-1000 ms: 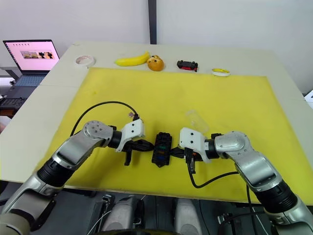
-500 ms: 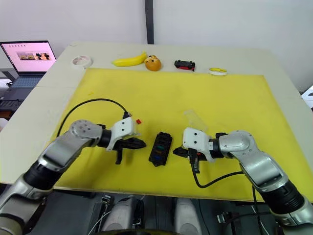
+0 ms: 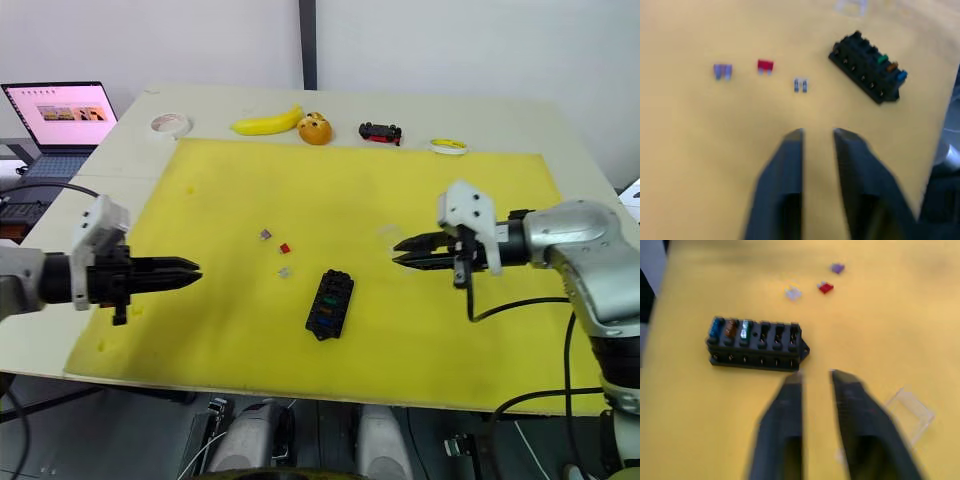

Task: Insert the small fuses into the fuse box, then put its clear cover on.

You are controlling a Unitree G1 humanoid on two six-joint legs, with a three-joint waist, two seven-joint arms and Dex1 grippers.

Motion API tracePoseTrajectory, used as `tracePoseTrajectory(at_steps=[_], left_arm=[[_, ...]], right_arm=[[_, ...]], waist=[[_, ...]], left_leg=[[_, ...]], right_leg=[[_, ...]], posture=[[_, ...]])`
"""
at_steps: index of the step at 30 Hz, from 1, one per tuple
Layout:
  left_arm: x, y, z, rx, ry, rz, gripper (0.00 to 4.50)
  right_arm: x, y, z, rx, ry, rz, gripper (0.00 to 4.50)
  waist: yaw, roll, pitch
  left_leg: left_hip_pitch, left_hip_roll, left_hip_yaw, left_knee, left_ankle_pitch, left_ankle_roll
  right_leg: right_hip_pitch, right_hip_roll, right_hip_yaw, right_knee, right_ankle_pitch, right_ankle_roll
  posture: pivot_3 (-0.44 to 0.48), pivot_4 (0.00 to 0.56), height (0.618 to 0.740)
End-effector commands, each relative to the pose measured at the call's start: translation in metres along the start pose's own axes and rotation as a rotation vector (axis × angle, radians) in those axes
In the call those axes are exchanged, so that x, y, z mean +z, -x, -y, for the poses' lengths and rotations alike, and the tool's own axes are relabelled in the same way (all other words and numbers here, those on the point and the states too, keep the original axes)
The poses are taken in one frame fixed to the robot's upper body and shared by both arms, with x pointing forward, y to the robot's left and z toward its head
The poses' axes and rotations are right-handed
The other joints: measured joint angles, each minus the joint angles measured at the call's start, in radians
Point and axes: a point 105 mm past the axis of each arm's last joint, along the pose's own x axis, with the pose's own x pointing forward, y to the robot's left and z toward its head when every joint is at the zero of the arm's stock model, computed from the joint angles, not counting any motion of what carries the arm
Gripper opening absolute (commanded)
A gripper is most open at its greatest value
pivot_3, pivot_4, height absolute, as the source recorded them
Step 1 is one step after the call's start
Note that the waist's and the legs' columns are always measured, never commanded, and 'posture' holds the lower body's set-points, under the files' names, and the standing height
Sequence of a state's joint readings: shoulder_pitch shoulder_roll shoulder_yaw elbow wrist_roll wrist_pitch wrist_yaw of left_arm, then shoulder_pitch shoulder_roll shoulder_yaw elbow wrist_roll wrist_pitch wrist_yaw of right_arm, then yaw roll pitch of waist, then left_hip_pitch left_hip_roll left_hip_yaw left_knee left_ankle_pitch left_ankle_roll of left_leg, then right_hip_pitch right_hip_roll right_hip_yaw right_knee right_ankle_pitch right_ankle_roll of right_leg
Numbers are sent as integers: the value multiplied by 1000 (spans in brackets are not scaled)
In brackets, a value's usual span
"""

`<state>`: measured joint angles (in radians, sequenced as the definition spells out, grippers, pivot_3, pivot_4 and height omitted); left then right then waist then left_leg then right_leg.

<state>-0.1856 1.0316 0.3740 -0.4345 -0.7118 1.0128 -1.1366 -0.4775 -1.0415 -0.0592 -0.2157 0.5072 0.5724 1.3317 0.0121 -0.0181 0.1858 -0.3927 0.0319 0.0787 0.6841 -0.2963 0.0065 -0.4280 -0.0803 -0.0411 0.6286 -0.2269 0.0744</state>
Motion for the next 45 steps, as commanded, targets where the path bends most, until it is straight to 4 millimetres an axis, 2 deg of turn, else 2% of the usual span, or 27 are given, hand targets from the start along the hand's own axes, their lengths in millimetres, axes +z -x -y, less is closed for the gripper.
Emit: tracePoseTrajectory(at_steps=[1, 4, 6, 9, 13, 17, 20, 25, 29, 32, 35, 38, 42, 45], left_arm=[[7, 19, -2, 17, -47, -39, 2955], [9, 28, -7, 44, -66, -45, 4495], [12, 30, -10, 46, -92, -43, 4500], [22, 21, -10, 23, -121, -9, 4500], [17, 17, -7, -37, -139, -49, 4500], [17, 28, -15, -47, -150, -98, 4500], [15, 35, -27, -18, -174, -127, 4500], [9, 36, -35, 18, -241, -156, 4500], [2, 34, -37, 26, -255, -147, 4500], [3, 30, -37, 37, -237, -122, 4500], [8, 15, -37, 42, -87, -60, 4500], [20, -13, -20, -50, 95, 1, 4500], [37, -35, -3, -151, 354, 47, 4500], [33, -47, -7, -179, 524, 56, 4500]], right_arm=[[15, 23, 6, -10, 31, 5, 2879], [14, 29, 9, -23, 11, -19, 4421], [16, 34, 11, -35, -10, -22, 4467], [17, 37, 17, -51, -29, -10, 4467], [23, 30, 17, -44, -2, 7, 4467], [34, 21, 12, -43, 42, 29, 4467], [34, 16, 9, -50, 81, 16, 4467], [10, 24, 6, -85, 93, -68, 4467], [-2, 41, 4, -121, 55, -107, 4467], [-2, 45, 6, -136, 56, -109, 4467], [8, 29, 6, -117, 87, -54, 4467], [23, 6, 6, -73, 136, 8, 4467], [35, -20, 1, -22, 206, 42, 4467], [46, -38, -4, -2, 266, 80, 4467]], waist=[[-1, 0, 0], [-2, 0, 0], [-3, 1, 0], [-4, 1, 0], [-4, 1, 0], [-9, 1, 1], [-9, 1, 1], [0, 1, 1], [0, 1, 1], [-3, 1, 1], [-8, 1, 1], [-10, 1, 1], [-5, 0, 1], [-6, 0, 1]], left_leg=[[0, 0, 0, 0, 0, 0], [0, 0, 1, 0, 0, 0], [0, 0, 1, -1, 0, 0], [0, 0, 2, -1, 0, 0], [0, 0, 2, -1, 0, 0], [-1, 0, 3, -1, 0, 0], [-1, 0, 4, -1, 0, 0], [-3, 0, 4, -1, 0, 0], [-6, 0, 6, 0, 0, 0], [-6, 0, 6, 0, 0, 0], [-5, 0, 5, 0, 0, 0], [-4, 0, 5, 0, 0, -1], [-5, -1, 2, 1, 0, -1], [-7, -1, 0, 2, 2, -3]], right_leg=[[0, 0, 0, 0, 0, 0], [-1, 0, 0, 0, 0, 0], [-1, 0, 0, 0, 0, 0], [-1, 0, 0, 0, 0, 0], [-2, 0, 1, 0, 0, 0], [-3, 0, 1, 1, 1, 1], [-4, 1, 1, 1, 0, 0], [-4, 0, 1, 0, 0, 0], [-7, -1, 1, 1, 1, 1], [-7, 0, 1, 1, 1, 2], [-7, 1, 1, 1, 2, 3], [-6, 1, 2, 2, 2, 4], [-6, 1, 2, 3, 2, 5], [-6, 1, 1, 3, 2, 5]], posture=[[0, 150, 737], [0, 150, 737], [0, 150, 737], [0, 150, 737], [0, 150, 737], [0, 150, 737], [0, 150, 737], [0, 150, 737], [0, 150, 737], [0, 150, 737], [0, 150, 737], [0, 150, 737], [0, 150, 737], [0, 150, 737]])
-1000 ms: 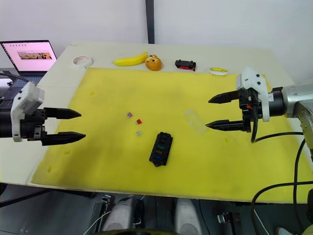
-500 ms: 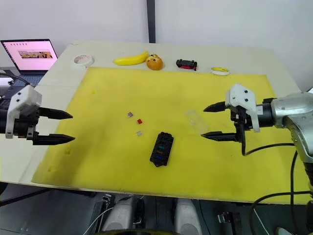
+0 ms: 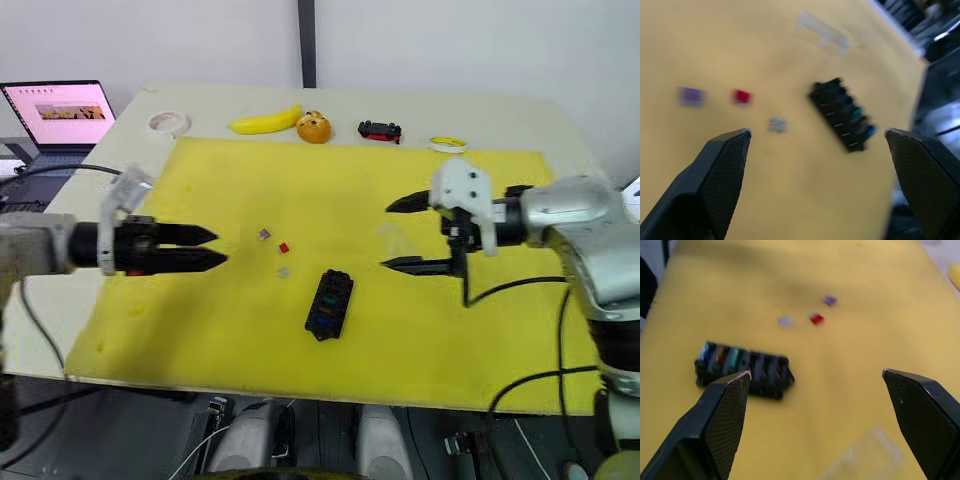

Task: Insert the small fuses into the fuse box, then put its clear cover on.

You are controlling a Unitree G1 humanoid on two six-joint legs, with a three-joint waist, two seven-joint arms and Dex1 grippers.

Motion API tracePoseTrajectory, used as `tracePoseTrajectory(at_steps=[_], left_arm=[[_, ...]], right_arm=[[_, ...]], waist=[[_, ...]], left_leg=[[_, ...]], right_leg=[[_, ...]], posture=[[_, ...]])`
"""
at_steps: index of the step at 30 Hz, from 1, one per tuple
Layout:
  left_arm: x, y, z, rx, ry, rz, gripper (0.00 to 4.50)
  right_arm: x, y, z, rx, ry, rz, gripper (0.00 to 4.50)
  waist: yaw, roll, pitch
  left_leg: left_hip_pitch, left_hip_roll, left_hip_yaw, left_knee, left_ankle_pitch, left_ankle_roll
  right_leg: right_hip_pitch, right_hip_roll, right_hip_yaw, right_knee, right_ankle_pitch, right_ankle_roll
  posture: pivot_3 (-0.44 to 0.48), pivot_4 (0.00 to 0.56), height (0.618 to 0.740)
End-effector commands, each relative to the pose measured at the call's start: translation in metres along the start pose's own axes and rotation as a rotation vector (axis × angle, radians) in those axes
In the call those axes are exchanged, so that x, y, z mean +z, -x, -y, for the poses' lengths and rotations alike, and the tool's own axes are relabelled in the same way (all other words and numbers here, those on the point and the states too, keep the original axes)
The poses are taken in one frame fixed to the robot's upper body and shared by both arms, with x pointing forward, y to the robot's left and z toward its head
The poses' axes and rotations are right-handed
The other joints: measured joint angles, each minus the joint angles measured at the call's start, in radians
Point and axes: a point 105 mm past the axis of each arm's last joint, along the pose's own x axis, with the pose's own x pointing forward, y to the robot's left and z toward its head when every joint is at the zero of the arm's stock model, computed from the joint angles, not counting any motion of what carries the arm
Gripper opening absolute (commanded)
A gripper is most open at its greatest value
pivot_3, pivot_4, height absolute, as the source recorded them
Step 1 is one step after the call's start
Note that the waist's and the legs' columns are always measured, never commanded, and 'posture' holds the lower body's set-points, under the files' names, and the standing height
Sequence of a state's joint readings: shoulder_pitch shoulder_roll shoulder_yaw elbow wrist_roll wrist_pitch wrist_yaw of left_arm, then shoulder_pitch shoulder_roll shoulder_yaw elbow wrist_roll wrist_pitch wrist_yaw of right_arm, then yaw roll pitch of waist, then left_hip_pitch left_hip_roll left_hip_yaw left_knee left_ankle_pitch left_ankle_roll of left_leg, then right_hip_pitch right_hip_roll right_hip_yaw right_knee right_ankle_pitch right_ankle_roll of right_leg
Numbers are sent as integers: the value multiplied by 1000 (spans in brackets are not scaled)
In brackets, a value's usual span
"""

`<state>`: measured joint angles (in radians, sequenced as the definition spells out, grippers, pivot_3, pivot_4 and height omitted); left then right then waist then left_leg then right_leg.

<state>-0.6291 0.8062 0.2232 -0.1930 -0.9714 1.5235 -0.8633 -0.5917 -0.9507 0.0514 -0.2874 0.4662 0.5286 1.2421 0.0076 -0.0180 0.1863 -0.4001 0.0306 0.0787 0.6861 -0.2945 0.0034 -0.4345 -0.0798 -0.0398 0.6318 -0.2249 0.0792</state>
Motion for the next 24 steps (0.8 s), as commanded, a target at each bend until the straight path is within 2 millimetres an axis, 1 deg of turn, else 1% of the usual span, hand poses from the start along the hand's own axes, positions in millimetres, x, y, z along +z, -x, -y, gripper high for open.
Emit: tracePoseTrajectory(at_steps=[1, 4, 7, 8, 9, 10, 13, 14, 16, 19, 22, 24], left_arm=[[-2, 0, -9, 16, 168, 23, 4500], [-6, -8, -16, 7, 283, 37, 4500], [-6, -13, -19, 19, 370, 89, 4500], [-8, -16, -20, 36, 409, 117, 4256], [-9, -18, -21, 52, 440, 138, 3978], [-11, -20, -23, 72, 465, 157, 3639], [-12, -31, -26, 88, 509, 243, 2156], [-13, -38, -26, 98, 537, 291, 1673], [-17, -50, -22, 115, 594, 371, 1673], [-24, -63, -13, 145, 672, 441, 1673], [-32, -69, -10, 180, 751, 475, 1673], [-34, -69, -11, 200, 770, 483, 1673]], right_arm=[[20, -14, -2, -8, 114, 39, 4467], [28, -25, -7, 0, 144, 59, 4467], [30, -30, -11, 4, 158, 61, 4467], [30, -31, -12, 3, 166, 58, 4491], [30, -32, -13, 1, 173, 57, 4500], [31, -33, -14, -1, 177, 56, 4500], [30, -33, -16, -1, 172, 53, 4500], [28, -32, -17, -6, 171, 48, 4500], [27, -30, -16, -17, 170, 43, 4500], [30, -27, -19, -17, 179, 44, 4500], [34, -25, -22, 0, 193, 38, 4500], [35, -25, -22, 6, 201, 34, 4500]], waist=[[-5, 0, 0], [-9, 0, 0], [-8, -1, 0], [-9, -1, -1], [-9, -1, -1], [-11, -1, 0], [-5, -1, -1], [-2, -1, -1], [3, -1, -1], [5, -1, -1], [4, -1, -1], [3, -2, -1]], left_leg=[[0, 0, 0, 0, 1, -2], [1, 1, -1, 0, 1, -2], [2, 1, -2, 0, 2, -4], [1, 1, -2, 0, 2, -4], [2, 1, -2, 0, 3, -5], [2, 0, -1, -1, 3, -5], [3, -1, -1, -1, 3, -6], [3, -1, -1, -1, 3, -6], [5, -2, -1, -1, 3, -5], [6, -2, 0, -1, 2, -5], [7, -2, 0, -1, 3, -5], [9, -2, 0, -1, 3, -5]], right_leg=[[0, 0, 0, 0, 0, 0], [0, -1, 0, 1, 0, 0], [0, -2, 0, 2, 0, 0], [0, -2, 0, 2, 0, 0], [0, -7, 2, 2, 0, 0], [0, -8, 2, 2, 0, 0], [1, -10, 1, 1, 0, -1], [2, -10, 0, 1, 0, -1], [5, -10, 0, -1, 0, -1], [6, -10, 0, -2, 0, -1], [7, -8, 0, -1, 0, -1], [9, -6, 0, -1, 0, -1]], posture=[[0, 150, 737], [0, 150, 737], [0, 150, 737], [0, 150, 737], [0, 150, 737], [0, 150, 737], [0, 150, 737], [0, 150, 737], [0, 150, 737], [0, 150, 737], [0, 150, 737], [0, 150, 737]])
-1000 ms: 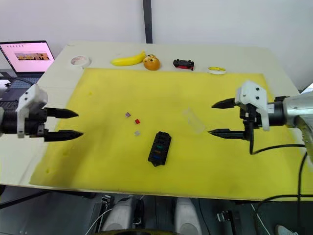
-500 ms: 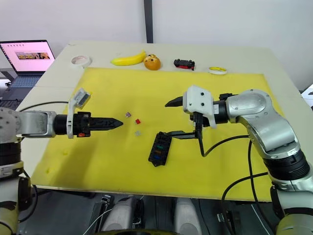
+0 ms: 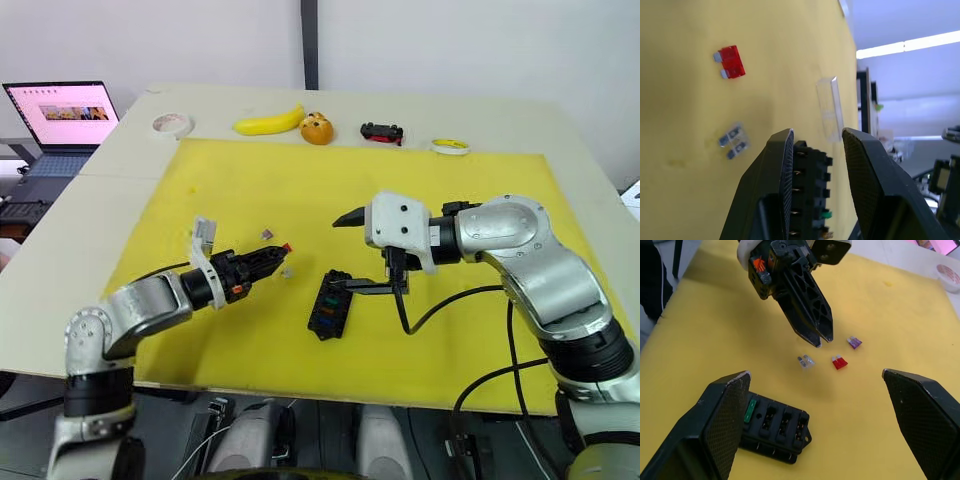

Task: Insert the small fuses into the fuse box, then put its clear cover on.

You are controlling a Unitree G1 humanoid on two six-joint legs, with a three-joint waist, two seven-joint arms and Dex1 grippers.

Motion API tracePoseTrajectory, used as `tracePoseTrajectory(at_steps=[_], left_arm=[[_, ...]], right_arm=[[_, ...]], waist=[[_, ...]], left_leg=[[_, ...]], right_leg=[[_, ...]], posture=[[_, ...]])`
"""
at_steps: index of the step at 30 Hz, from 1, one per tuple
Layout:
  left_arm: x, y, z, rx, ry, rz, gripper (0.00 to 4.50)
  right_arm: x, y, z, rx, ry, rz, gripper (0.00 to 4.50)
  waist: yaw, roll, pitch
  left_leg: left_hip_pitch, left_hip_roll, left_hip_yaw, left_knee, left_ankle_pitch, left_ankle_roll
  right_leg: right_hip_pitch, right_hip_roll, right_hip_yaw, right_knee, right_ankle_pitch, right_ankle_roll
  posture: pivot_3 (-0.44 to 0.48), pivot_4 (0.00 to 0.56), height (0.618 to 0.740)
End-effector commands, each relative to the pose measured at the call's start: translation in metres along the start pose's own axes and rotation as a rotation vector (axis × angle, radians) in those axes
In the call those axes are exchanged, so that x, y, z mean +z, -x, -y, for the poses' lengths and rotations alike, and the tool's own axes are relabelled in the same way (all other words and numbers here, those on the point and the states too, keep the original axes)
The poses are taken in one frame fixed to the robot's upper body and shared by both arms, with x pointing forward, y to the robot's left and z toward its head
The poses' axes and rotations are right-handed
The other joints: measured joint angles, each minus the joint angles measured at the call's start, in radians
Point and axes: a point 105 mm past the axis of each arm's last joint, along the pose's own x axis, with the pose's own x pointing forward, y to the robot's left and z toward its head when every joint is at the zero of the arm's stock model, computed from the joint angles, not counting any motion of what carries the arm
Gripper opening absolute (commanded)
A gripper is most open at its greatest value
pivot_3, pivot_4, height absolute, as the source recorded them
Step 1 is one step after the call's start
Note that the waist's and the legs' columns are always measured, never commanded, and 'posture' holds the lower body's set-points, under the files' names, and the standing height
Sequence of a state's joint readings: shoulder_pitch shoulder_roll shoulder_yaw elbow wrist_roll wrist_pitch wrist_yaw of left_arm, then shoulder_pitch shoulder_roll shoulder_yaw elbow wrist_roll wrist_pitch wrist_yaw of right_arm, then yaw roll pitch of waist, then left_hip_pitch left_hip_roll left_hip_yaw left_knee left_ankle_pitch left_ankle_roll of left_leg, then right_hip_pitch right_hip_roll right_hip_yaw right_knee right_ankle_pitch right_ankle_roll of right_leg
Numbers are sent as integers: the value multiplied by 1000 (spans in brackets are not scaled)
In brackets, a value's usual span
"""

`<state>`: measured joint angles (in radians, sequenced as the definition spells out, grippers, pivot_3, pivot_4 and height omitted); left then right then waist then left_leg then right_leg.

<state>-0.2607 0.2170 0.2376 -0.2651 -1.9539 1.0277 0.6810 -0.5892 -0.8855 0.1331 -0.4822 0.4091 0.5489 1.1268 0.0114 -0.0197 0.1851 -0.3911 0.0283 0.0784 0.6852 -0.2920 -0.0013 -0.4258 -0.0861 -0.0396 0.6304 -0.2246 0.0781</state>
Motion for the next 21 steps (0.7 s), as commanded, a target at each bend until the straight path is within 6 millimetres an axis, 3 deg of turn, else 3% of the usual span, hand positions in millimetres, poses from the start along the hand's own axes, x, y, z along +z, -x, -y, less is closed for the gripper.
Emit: tracePoseTrajectory(at_steps=[1, 8, 13, 16, 21], left_arm=[[8, 7, 5, 16, 8, 63, 1673], [25, 15, 1, 7, -85, 26, 1673], [21, 35, -12, -84, -153, -230, 1673], [20, 48, -24, -95, -100, -363, 1673], [28, 53, -19, -162, -21, -460, 1673]], right_arm=[[15, 6, 2, -10, 60, 17, 4500], [14, 5, 5, -11, 58, 17, 4500], [13, 3, 8, -17, 59, 20, 4500], [14, 2, 9, -22, 57, 27, 4500], [14, 0, 7, -26, 51, 31, 4500]], waist=[[0, 0, 0], [1, 0, 0], [-2, 0, 0], [-2, 0, 0], [2, -1, 0]], left_leg=[[0, 0, 0, 0, 0, 0], [0, -2, 0, 0, -1, 2], [0, -2, 0, 0, -1, 2], [0, -2, 0, -1, -1, 2], [-1, -2, 0, -1, -2, 4]], right_leg=[[0, 1, 0, 0, 0, 0], [0, 4, 0, -1, 0, 0], [0, 5, 0, 0, 0, 0], [0, 6, -1, 0, -1, 0], [-1, 5, -1, -1, -1, 0]], posture=[[0, 150, 737], [0, 150, 737], [0, 150, 737], [0, 150, 737], [0, 150, 737]])
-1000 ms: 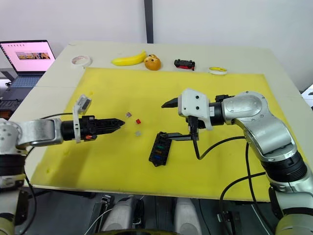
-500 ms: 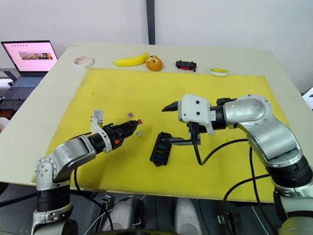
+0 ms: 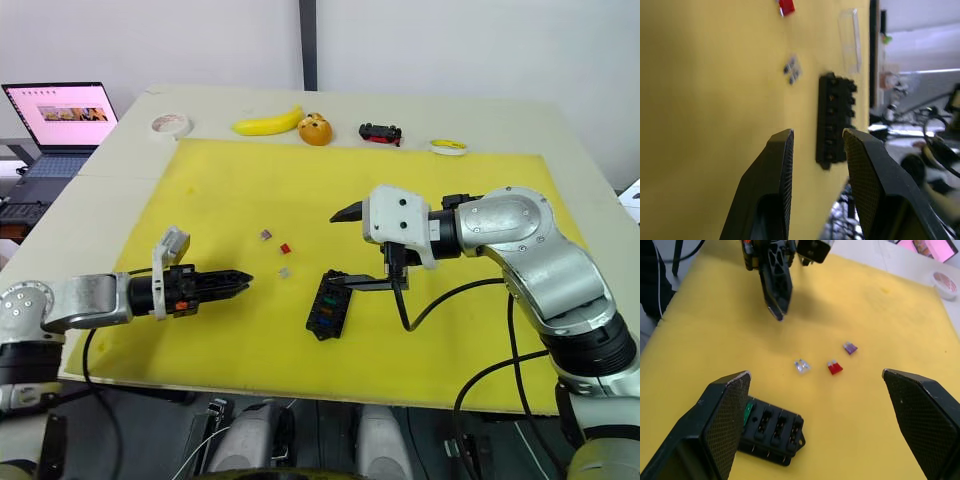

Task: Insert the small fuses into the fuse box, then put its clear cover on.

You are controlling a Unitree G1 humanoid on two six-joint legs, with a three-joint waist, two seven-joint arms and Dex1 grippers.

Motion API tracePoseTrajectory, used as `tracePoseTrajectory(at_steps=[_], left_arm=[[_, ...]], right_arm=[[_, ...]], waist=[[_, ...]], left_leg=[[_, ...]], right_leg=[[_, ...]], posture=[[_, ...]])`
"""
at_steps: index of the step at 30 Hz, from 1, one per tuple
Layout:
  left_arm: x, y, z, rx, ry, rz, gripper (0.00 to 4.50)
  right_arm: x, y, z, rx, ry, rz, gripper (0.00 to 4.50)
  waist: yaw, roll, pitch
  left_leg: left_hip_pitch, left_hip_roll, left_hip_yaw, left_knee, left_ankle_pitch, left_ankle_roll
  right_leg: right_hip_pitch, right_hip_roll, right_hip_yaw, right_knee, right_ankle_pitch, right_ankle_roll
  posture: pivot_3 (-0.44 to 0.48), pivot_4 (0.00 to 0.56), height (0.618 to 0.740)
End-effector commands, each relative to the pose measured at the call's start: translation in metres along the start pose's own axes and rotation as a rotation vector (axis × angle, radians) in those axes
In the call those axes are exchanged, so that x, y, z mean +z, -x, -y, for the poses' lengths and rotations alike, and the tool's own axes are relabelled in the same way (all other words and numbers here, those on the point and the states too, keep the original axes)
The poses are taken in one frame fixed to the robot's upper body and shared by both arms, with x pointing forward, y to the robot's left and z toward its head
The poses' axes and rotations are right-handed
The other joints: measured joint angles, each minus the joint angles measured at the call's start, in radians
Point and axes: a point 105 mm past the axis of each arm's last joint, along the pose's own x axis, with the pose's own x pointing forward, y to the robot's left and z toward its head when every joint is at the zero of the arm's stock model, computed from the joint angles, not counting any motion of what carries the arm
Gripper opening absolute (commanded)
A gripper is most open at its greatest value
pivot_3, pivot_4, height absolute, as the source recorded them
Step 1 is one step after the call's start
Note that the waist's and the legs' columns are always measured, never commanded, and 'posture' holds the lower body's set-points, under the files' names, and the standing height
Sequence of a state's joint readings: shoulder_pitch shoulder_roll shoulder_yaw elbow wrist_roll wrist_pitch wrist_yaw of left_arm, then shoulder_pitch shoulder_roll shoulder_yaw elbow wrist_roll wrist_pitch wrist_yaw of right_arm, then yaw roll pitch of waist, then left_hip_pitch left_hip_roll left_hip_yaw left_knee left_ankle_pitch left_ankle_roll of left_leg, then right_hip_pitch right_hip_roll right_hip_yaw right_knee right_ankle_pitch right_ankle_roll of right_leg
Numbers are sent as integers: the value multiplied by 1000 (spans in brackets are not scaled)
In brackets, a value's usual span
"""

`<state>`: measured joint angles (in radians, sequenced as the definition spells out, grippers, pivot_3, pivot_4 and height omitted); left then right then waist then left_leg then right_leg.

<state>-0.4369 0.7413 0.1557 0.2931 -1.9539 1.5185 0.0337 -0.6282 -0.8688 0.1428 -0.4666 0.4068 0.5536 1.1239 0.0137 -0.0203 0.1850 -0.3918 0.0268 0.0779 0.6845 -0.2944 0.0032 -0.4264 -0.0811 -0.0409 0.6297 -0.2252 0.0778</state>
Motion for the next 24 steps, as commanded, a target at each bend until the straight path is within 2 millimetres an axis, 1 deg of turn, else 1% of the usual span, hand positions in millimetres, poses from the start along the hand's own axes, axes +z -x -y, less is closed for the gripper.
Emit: tracePoseTrajectory(at_steps=[1, 5, 9, 13, 18, 21, 24], left_arm=[[4, -3, 12, -68, 3, -44, 1673], [7, -11, 10, -61, 19, -43, 1673], [7, -20, 3, -24, 29, -29, 1673], [11, -30, -1, 11, 24, 45, 1673], [13, -36, -3, 25, 30, 102, 1673], [13, -37, -7, 47, 45, 121, 905], [13, -39, -10, 55, 67, 138, 905]], right_arm=[[8, 2, 1, -20, 35, 16, 4500], [8, 2, 0, -26, 29, 14, 4500], [9, 2, -1, -27, 27, 13, 4500], [9, 3, -2, -26, 26, 12, 4500], [8, 2, -2, -22, 28, 10, 4500], [8, 2, -2, -20, 32, 7, 4500], [8, 2, -1, -19, 33, 5, 4500]], waist=[[0, 0, 0], [-3, 0, 0], [-4, 0, 0], [-2, 0, 0], [-2, 0, 0], [-2, 0, 0], [-2, 0, 0]], left_leg=[[0, 0, 0, 0, 0, 0], [0, 1, 0, 0, 2, -3], [0, 3, 0, 0, 2, -4], [0, 3, 0, 0, 2, -3], [0, 3, 0, 0, 2, -4], [0, 3, 0, 0, 2, -3], [0, 3, 0, 0, 2, -3]], right_leg=[[0, 0, 0, 0, 0, 0], [0, -1, 0, 0, 0, 0], [0, -1, 0, 0, 0, 0], [-1, -2, 0, 0, 0, 0], [-1, -3, 1, 0, 0, 0], [-1, -2, 1, 0, 0, 0], [-1, -2, 0, 0, 0, 0]], posture=[[0, 150, 737], [0, 150, 737], [0, 150, 737], [0, 150, 737], [0, 150, 737], [0, 150, 737], [0, 150, 737]])
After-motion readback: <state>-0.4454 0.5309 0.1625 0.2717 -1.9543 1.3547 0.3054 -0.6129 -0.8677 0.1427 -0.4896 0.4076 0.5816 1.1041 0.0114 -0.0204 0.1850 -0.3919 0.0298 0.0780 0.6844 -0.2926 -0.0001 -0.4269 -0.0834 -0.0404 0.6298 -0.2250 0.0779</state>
